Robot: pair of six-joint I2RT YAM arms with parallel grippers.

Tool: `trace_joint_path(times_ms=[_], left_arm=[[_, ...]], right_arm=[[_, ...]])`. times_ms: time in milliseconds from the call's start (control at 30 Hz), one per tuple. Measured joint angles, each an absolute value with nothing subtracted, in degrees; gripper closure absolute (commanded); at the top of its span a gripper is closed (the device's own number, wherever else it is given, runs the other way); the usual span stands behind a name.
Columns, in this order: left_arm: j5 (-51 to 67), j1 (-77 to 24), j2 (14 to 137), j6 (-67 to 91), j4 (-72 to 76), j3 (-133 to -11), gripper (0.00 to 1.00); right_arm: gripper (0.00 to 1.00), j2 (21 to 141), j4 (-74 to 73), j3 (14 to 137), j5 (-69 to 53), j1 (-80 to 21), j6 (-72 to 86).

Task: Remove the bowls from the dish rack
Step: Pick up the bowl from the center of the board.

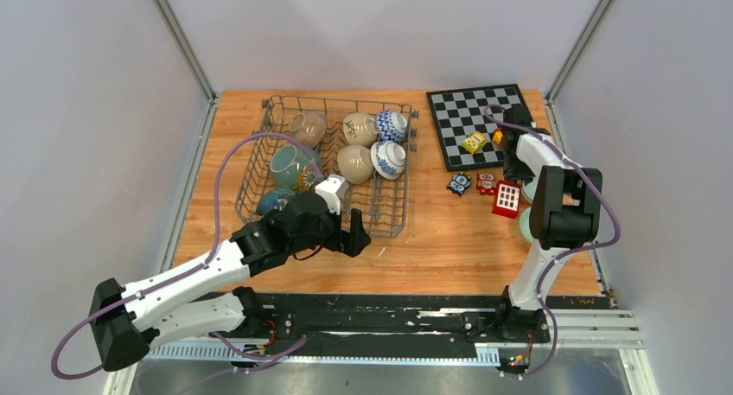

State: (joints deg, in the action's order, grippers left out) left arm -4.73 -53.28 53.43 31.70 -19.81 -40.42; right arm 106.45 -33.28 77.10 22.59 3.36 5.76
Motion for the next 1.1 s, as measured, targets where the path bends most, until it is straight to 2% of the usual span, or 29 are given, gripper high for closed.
trace_joint_path(times_ms=[467, 800, 1100], left_arm=[[-4.73, -53.28, 53.76, 32.03, -19.79, -40.32, 0.02], [-4.62, -53.28, 53.67, 32.60, -19.79, -39.77, 0.02], [-4.71, -53.28, 50.87, 33.01, -19.84, -39.77, 0.02]], right_arm=[[0.96, 106.87, -33.10, 76.55, 24.45, 3.66, 7.57], [0.97, 104.90, -33.52, 76.09, 24.93, 4.27, 7.75], [0.96, 94.52, -34.98, 79.11, 27.49, 4.27, 7.86]])
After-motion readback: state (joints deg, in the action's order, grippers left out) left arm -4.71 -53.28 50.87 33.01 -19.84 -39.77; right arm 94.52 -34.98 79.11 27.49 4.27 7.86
